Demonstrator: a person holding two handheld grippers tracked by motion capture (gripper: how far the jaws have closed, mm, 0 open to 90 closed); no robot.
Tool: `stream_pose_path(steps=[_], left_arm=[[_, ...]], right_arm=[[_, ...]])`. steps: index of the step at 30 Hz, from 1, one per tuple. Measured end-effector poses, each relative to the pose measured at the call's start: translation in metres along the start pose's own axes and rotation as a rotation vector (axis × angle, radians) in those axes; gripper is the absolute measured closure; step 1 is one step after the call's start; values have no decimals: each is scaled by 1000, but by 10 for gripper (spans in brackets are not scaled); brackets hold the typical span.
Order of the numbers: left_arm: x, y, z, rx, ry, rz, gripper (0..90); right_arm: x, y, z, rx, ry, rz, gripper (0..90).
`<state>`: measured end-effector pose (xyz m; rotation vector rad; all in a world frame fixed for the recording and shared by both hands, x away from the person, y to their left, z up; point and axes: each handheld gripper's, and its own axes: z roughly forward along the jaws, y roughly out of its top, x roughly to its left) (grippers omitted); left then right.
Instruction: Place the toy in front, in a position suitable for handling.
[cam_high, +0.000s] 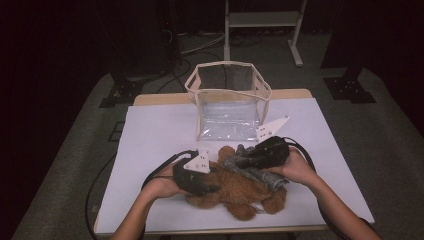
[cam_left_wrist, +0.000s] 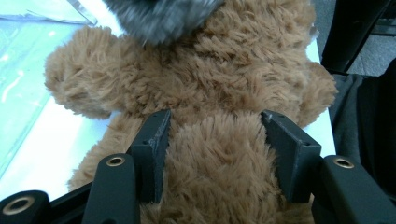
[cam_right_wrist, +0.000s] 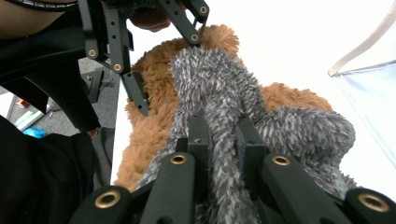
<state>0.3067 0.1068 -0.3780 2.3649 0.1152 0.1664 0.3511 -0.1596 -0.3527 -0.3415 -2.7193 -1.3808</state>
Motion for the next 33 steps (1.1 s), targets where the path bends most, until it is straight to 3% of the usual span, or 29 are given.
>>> stream_pose_path(steps=[3,8,11,13,15,18,24,28,33], left_arm=[[-1,-2,0,-9,1,-12,449],[-2,-1,-1,0,-3,-3,449],[-2,7,-3,20,8,28,432],[1,14,-5,-5,12,11,396],[2,19,-2,-20,-6,10,394],[1,19,10,43,-26,26,432],[2,10,8,46,-28,-13,480],[1,10,6,52,-27,-14,480],[0,7,2,52,-21,-28,480]], right_arm=[[-4,-6,-4,-16,-7,19,791],[-9,-32,-28,-30,-47,72,790],[-8,-46,-40,-25,-64,106,790],[-7,-51,-43,-29,-72,117,791],[-6,-50,-42,-37,-64,119,791],[-5,-40,-34,-45,-48,97,791],[-8,-34,-28,-50,-34,84,791],[-12,-49,-42,-53,-77,119,790],[-12,-65,-70,-102,-141,152,789]])
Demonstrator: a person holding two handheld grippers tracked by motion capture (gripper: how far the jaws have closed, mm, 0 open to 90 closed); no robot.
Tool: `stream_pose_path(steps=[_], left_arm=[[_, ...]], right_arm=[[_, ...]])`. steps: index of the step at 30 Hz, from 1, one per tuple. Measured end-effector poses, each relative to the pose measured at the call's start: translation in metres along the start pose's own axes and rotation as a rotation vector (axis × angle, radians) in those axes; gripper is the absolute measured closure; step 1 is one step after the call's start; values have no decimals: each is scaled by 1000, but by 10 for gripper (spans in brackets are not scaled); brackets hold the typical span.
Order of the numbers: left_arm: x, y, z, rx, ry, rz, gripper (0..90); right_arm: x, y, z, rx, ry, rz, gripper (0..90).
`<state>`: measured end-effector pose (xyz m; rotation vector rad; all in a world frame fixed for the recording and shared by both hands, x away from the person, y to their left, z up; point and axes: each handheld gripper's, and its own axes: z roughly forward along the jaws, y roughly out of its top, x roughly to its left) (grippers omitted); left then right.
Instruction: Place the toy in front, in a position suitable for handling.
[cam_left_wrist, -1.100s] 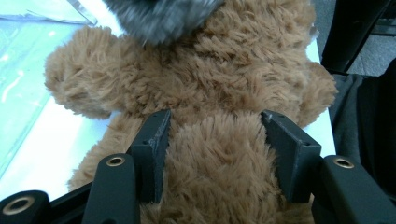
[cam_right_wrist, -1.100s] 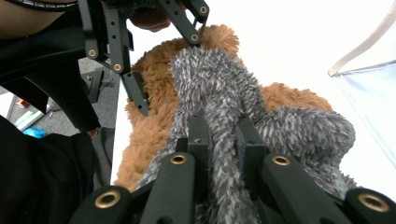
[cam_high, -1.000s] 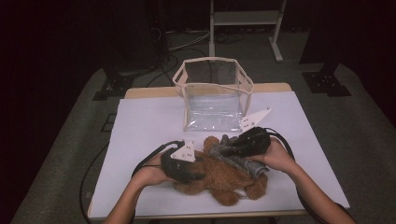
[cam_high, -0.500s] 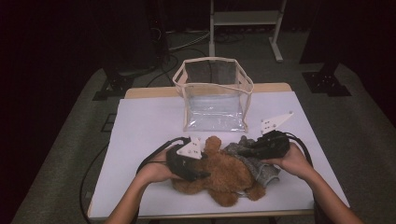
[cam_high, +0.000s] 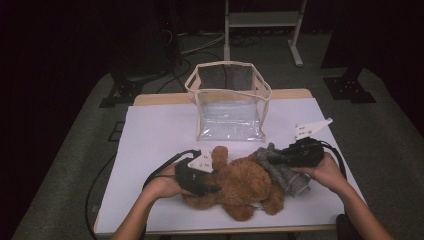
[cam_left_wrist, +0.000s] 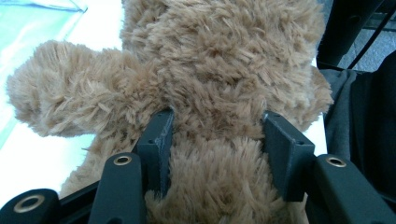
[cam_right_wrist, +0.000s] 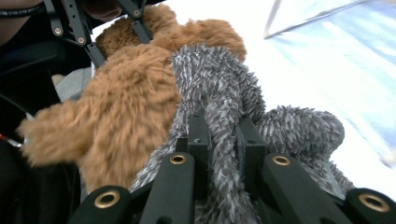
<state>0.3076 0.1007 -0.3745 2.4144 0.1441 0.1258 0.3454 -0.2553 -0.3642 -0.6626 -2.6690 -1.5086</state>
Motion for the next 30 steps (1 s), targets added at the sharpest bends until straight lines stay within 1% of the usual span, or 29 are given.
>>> stream_pose_path(steps=[3,6,8,10,12,15,17,20,23,24,26,27,30], left_arm=[[0,-1,-1,4,-8,3,480],[0,0,0,9,-11,9,480],[0,1,0,12,-20,15,479],[-1,1,1,14,-29,19,479],[-2,1,0,17,-35,25,478],[-3,-2,-1,11,-38,23,478],[-4,-3,-1,3,-37,26,476],[-5,-4,0,-7,-32,26,475],[-5,-3,0,-1,-32,36,473],[-5,-3,0,-2,-33,34,472],[-6,-2,1,-1,-35,30,469],[-5,-2,1,7,-35,40,468],[-6,0,3,7,-35,44,465]], right_arm=[[-1,-1,-13,-35,-15,3,789],[0,2,-15,-55,-11,1,789],[0,7,-7,-58,0,-10,789],[0,11,5,-56,23,-16,789],[1,15,19,-35,44,-26,789],[1,11,37,-2,63,-26,789],[-2,3,41,8,64,-13,789],[-8,-12,37,13,46,20,789],[-14,-25,26,37,4,50,789],[-15,-27,22,42,-6,56,789],[-16,-26,15,34,-17,58,789],[-15,-24,12,21,-19,56,789],[-12,-9,11,-8,-12,25,789]])
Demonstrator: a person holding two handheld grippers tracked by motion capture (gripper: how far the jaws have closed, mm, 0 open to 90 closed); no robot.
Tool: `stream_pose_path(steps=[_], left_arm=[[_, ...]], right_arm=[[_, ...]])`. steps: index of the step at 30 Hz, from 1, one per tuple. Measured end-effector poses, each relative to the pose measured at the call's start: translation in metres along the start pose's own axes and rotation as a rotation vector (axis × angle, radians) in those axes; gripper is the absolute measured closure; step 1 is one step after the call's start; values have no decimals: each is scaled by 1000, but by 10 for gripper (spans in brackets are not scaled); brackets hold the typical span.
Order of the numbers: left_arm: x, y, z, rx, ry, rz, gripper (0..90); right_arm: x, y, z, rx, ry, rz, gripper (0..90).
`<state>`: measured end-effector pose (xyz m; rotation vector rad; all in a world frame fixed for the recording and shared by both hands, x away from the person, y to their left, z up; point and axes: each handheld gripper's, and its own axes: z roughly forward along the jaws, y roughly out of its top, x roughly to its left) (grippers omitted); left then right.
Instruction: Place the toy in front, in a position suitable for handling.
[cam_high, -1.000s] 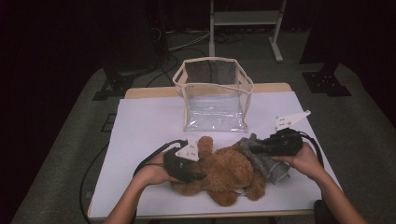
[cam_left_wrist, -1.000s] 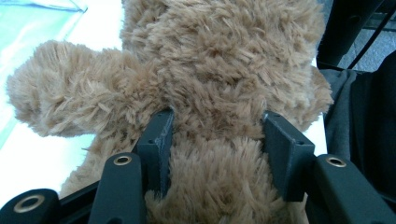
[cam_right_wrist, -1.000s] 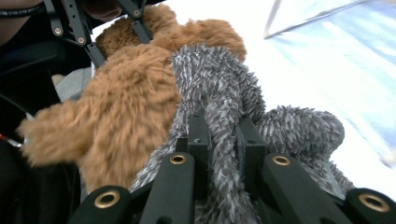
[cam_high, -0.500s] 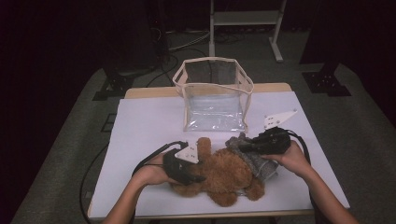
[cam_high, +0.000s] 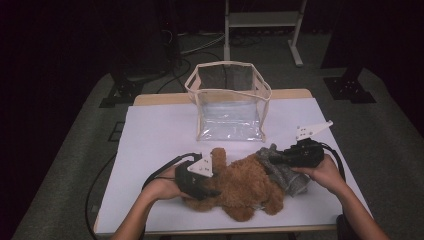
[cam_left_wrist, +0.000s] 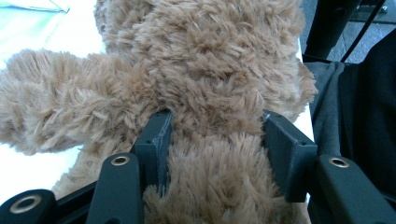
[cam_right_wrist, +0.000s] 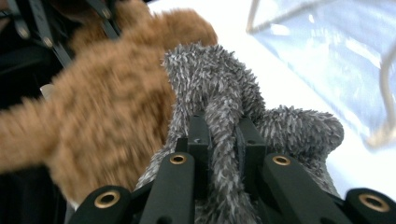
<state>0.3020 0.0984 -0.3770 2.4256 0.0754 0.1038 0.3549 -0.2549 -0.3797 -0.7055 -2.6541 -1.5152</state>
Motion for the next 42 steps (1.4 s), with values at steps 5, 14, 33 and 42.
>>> stream_pose_path(steps=[5,14,33,42], left_arm=[[0,-1,0,-5,0,8,462],[-2,-1,1,-11,9,19,459],[1,3,-4,-49,42,32,398],[-2,-23,-49,-87,109,-24,294]], right_arm=[[7,23,19,3,36,-49,789],[-7,-2,27,18,36,23,788],[44,52,62,135,141,-165,789],[35,37,47,119,100,-120,789]])
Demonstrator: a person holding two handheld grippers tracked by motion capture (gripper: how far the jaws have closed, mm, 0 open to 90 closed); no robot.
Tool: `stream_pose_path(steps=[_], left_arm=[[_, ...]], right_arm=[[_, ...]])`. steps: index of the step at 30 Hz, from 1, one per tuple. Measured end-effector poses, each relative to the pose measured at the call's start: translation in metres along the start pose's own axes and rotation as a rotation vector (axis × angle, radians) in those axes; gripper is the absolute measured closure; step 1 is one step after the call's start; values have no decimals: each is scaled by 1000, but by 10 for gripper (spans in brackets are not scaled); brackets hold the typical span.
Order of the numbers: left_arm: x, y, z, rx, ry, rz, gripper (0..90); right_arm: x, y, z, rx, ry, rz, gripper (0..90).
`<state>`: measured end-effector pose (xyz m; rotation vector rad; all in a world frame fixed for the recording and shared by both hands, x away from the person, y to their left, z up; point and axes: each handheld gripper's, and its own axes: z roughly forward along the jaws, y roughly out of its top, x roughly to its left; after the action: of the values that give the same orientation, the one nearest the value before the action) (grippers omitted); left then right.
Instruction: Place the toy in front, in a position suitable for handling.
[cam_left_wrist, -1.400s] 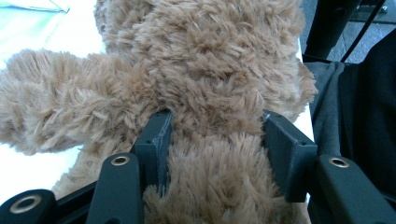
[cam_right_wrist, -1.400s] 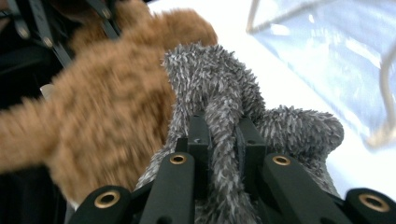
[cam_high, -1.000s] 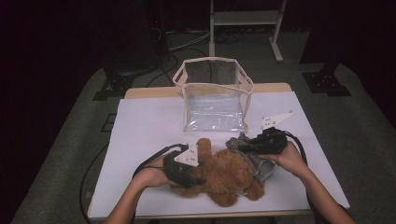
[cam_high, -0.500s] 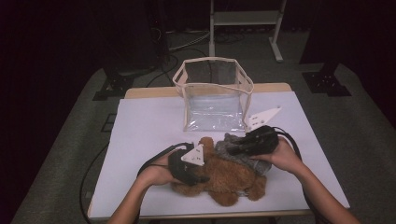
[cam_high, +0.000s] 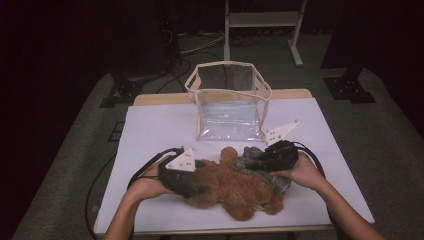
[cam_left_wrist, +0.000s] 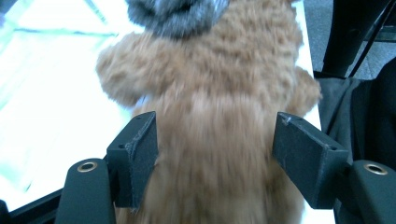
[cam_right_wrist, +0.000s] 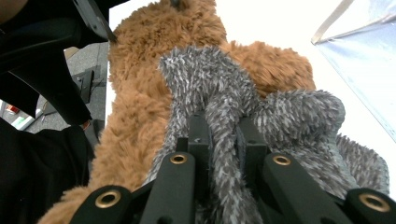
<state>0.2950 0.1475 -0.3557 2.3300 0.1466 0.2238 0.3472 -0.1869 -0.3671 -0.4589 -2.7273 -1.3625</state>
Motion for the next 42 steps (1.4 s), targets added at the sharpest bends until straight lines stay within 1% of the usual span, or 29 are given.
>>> stream_pose_path(steps=[3,4,6,9,12,14,15,16,17,18,20,26,28,30,31,32,33,34,36,38,39,40,42], left_arm=[[-4,-17,-6,19,-5,-13,306],[-5,-22,-6,17,-9,-21,314],[-7,-28,-2,14,-4,-23,347],[-5,-26,5,12,-8,-44,388],[-4,-19,13,8,-25,-44,406],[-3,-15,17,13,-27,-39,409],[-2,-13,19,12,-30,-37,410],[-2,-12,21,10,-33,-39,410],[-1,-11,22,10,-33,-36,412],[-1,-10,23,11,-32,-34,414],[-1,-8,27,6,-32,-37,417],[-1,2,39,-6,-40,-26,425],[-1,6,43,0,-42,-20,425],[0,10,45,12,-44,-6,426],[-1,12,47,13,-45,-9,425],[0,13,47,21,-44,1,425],[-1,14,48,23,-43,-2,425],[-1,15,48,29,-42,4,425],[-1,14,47,29,-42,1,424],[0,13,46,34,-45,3,424],[-1,12,45,30,-45,0,423],[-1,11,45,27,-43,-6,423],[-1,10,44,26,-43,-5,423]], right_arm=[[0,-1,-3,-4,-3,4,788],[1,-1,-3,-9,0,5,788],[4,2,-4,-23,7,1,787],[12,12,-7,-28,8,-24,785],[24,22,-6,-31,27,-58,785],[32,25,-2,-15,36,-95,785],[36,26,1,-3,36,-103,784],[38,26,3,12,32,-121,785],[40,25,6,29,21,-124,785],[39,24,7,38,16,-125,785],[34,19,6,47,10,-111,788],[25,3,-9,65,-27,-84,790],[24,3,-14,62,-36,-72,790],[23,8,-15,61,-50,-80,790],[24,12,-15,59,-53,-85,790],[24,16,-13,54,-53,-93,790],[24,20,-10,48,-51,-98,790],[23,23,-7,47,-47,-103,790],[20,26,2,58,-37,-107,790],[17,23,9,83,-28,-100,790],[15,21,10,83,-20,-89,790],[12,18,8,80,-16,-87,790],[10,15,2,75,-29,-73,790]])
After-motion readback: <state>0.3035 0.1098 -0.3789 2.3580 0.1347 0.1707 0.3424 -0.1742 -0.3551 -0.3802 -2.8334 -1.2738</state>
